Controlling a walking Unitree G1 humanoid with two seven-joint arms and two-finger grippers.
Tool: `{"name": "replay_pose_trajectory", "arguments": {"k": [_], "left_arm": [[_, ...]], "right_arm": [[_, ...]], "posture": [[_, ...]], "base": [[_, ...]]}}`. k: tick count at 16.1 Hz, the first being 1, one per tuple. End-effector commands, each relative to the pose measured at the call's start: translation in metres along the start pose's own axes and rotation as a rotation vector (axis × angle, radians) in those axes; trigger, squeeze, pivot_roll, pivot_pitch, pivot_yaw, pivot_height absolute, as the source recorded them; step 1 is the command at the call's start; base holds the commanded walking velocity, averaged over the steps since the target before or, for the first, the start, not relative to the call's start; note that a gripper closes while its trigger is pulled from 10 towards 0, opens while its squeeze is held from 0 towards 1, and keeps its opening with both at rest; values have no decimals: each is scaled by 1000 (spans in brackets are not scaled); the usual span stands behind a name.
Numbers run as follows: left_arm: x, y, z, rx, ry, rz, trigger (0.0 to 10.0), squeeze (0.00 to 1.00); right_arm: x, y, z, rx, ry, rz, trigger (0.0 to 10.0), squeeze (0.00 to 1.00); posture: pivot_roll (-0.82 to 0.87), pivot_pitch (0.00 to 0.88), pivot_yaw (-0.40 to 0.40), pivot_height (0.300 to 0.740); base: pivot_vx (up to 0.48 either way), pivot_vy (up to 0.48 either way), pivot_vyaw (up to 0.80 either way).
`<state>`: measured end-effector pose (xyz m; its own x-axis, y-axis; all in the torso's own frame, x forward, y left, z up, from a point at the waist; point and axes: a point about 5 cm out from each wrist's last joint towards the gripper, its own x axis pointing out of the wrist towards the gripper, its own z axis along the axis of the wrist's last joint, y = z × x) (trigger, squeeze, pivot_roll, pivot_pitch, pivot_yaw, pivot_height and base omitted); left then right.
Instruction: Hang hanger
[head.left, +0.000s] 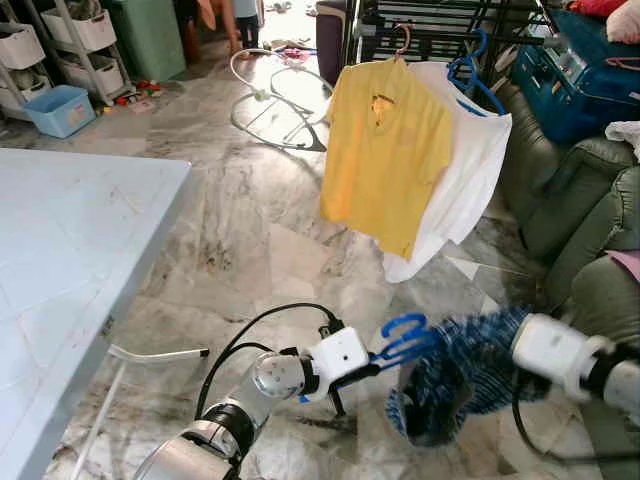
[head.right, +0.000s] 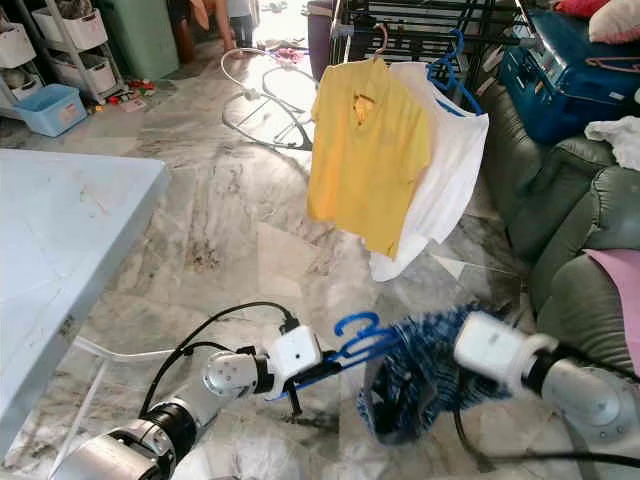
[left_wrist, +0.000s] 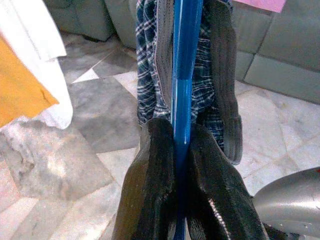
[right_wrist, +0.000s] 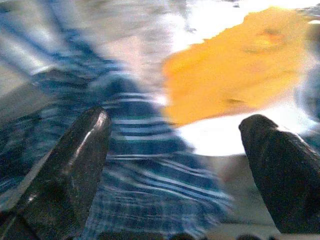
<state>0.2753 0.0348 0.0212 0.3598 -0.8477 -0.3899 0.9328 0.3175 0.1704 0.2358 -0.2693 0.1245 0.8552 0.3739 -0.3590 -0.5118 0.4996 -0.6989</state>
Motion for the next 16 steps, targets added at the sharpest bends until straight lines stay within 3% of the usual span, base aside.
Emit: {"name": "replay_pose_trajectory", "arguments": {"k": [1,3,5,7,9,10,11,12,16], "left_arm": [[0,5,4,-4,-14,23,0,0],[-1,5,2,-10,-7,24,0,0],[0,7,2,-48,5,54,0,0],[3,17,11,-169,-43,105,0,0],[6,24,19,-236,-80,134,0,0],[7,28,28,-246,-120,120,0,0],[7,29,32,-245,-136,108,0,0],[7,31,35,-248,-153,90,0,0],[-2,34,36,-174,-171,9,0,0]], "right_arm": [[-4,-6,2,-3,3,-137,10000,1000],[-7,0,-3,28,45,-294,10000,1000],[-4,16,-4,115,58,-389,10000,1000],[13,61,-7,337,79,-370,10000,753],[29,86,-6,442,105,-316,10000,565],[40,98,-5,462,119,-283,10000,310],[45,100,-6,446,132,-278,10000,47],[49,98,-7,436,141,-284,10000,0],[49,68,-28,309,229,-402,10000,0]], "posture": [[-43,71,-23,740],[-49,74,-17,740],[-50,78,-12,740],[-37,81,-9,740],[-29,87,-9,740],[-25,89,-9,740],[-19,91,-11,740],[-12,94,-13,740],[9,97,-21,740]], "base": [[0,0,0],[0,0,0],[0,0,0],[0,0,0],[0,0,0],[0,0,0],[0,0,0],[0,0,0],[0,0,0]]}}
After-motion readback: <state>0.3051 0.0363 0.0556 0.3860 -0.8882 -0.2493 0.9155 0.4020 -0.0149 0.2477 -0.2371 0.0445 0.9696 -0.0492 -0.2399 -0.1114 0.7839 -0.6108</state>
